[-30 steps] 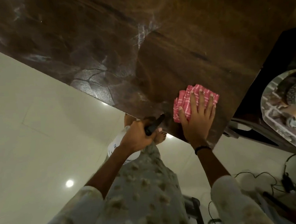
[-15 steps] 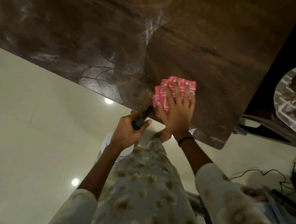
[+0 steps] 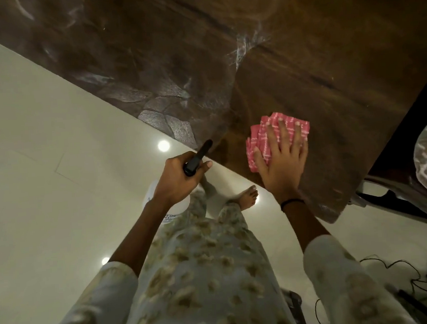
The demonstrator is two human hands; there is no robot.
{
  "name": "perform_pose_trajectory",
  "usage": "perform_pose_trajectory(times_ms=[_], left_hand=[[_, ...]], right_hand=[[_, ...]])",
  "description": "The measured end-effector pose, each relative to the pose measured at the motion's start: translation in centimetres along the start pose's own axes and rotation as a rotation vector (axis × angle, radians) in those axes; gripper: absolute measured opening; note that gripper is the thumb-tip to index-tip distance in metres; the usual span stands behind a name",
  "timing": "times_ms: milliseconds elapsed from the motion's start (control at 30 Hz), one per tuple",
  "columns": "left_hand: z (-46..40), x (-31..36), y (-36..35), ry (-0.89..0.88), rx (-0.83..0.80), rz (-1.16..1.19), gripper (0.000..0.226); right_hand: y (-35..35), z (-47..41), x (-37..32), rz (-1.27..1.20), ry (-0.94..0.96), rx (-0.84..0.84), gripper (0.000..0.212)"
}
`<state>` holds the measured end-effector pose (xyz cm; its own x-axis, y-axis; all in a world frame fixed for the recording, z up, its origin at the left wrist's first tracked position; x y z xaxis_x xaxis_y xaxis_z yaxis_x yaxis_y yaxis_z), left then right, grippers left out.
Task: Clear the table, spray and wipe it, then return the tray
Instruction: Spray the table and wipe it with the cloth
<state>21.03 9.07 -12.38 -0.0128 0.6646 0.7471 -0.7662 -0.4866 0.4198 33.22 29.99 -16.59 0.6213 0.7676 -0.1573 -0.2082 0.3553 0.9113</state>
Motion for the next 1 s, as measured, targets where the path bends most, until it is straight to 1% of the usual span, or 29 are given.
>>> perform_pose_trajectory(times_ms=[67, 167, 233, 267, 300, 367, 433, 467, 533, 667, 767, 833, 933, 1000], left_hand=[[-0.1, -0.1, 0.0, -0.009, -0.010, 0.006, 0.024], [-0.3, -0.4, 0.1, -0.003, -0.035, 0.009, 0.032], [-0.4, -0.5, 0.4, 0.008, -0.040, 0.016, 0.039], [-0.4, -0.6, 0.7, 0.013, -0.039, 0.020, 0.039], [-0.5, -0.7, 1.0, 0.010, -0.034, 0.021, 0.039], [-0.7, -1.0, 1.4, 0.000, -0.029, 0.012, 0.035], [-1.0, -1.5, 1.4, 0.013, -0.044, -0.013, 0.028], [-1.2, -1.9, 1.4, 0.022, -0.051, -0.028, 0.029], [-1.4, -2.6, 1.4, 0.043, -0.059, -0.042, 0.038], [-1.7, -3.3, 2.0, 0.078, -0.070, -0.042, 0.042], [-2.0, -3.9, 2.2, 0.111, -0.114, -0.041, 0.033], [-2.2, -4.2, 2.5, 0.107, -0.131, -0.041, 0.032], [-2.4, -4.8, 3.6, 0.111, -0.079, -0.072, 0.032], [-2.5, -5.3, 4.7, 0.132, -0.019, -0.069, 0.043]], right_hand=[[-0.1, -1.3, -3.7, -0.013, 0.039, 0.007, 0.069], [-0.9, -0.8, -8.3, -0.002, 0.209, 0.000, 0.064], [-1.6, 1.1, -8.7, 0.020, 0.347, -0.026, 0.064], [-1.9, 1.9, -7.9, 0.031, 0.385, -0.032, 0.065], [-2.1, 2.4, -6.6, 0.038, 0.384, -0.031, 0.066], [-1.8, 2.4, -3.8, 0.025, 0.272, -0.036, 0.067], [-1.5, 1.8, -2.8, 0.005, 0.155, -0.056, 0.067], [-1.3, 1.6, -2.9, 0.004, 0.131, -0.061, 0.066], [-1.3, 1.3, -3.3, 0.015, 0.127, -0.076, 0.066], [-1.2, 0.4, -3.3, 0.038, 0.157, -0.093, 0.070], [-0.5, -1.3, -3.9, 0.047, 0.165, -0.082, 0.071], [0.3, -3.0, -4.6, 0.036, 0.142, -0.063, 0.071], [1.1, -5.4, -6.3, 0.053, 0.072, -0.026, 0.071], [1.2, -6.7, -8.3, 0.024, 0.025, -0.002, 0.070]])
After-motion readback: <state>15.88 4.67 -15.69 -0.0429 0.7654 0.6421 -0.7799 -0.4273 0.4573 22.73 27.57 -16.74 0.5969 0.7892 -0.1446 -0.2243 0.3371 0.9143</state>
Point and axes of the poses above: each hand's wrist, its own z-axis away from the middle knuckle, its own y-axis out of the back of the hand, x = y × z, the point moved 9 cm from there along -z, towards the middle knuckle, and after that the axes turned 6 degrees about -x, right-handed, at the moved point
